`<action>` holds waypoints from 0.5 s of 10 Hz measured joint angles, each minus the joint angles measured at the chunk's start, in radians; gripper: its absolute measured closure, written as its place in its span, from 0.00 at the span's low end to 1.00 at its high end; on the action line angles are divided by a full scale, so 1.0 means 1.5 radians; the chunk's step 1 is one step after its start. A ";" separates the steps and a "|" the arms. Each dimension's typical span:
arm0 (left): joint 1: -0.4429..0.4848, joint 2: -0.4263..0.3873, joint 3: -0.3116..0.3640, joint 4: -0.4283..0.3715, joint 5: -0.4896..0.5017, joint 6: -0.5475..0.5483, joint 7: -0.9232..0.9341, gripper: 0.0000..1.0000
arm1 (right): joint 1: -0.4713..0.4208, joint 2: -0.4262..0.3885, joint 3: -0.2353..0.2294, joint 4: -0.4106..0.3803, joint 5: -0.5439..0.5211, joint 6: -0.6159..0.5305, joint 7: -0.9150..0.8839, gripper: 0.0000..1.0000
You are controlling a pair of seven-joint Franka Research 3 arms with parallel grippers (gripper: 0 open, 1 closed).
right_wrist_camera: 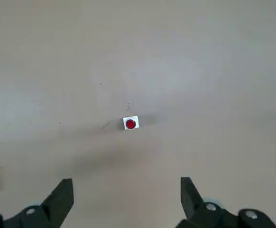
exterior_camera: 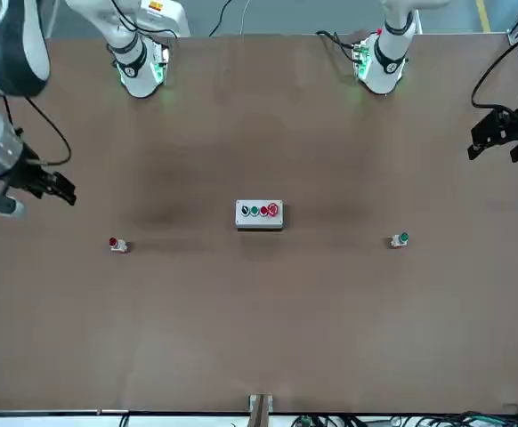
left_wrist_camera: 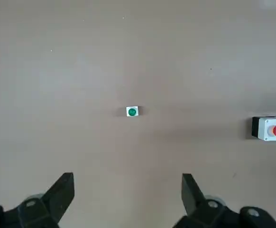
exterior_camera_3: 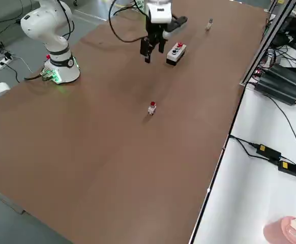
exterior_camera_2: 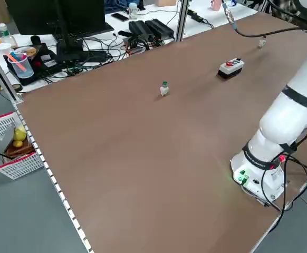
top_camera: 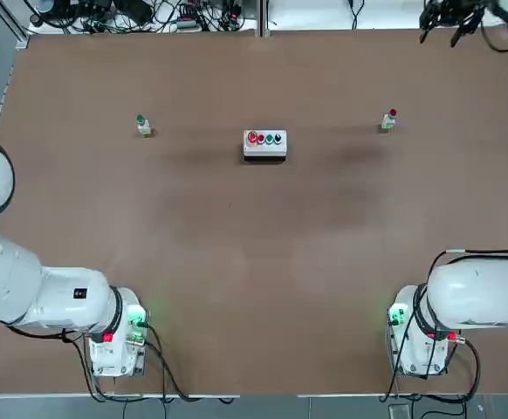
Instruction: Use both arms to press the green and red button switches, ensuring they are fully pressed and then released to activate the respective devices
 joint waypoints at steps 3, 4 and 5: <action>-0.001 0.002 0.000 0.000 0.000 0.000 0.001 0.00 | 0.000 -0.029 0.000 0.061 0.005 -0.099 0.002 0.00; -0.001 0.004 0.000 0.000 0.000 0.001 0.001 0.00 | 0.000 -0.030 0.000 0.079 0.014 -0.122 0.005 0.00; -0.001 0.006 0.000 0.000 0.000 0.001 0.001 0.00 | 0.000 -0.030 0.000 0.093 0.020 -0.136 0.008 0.00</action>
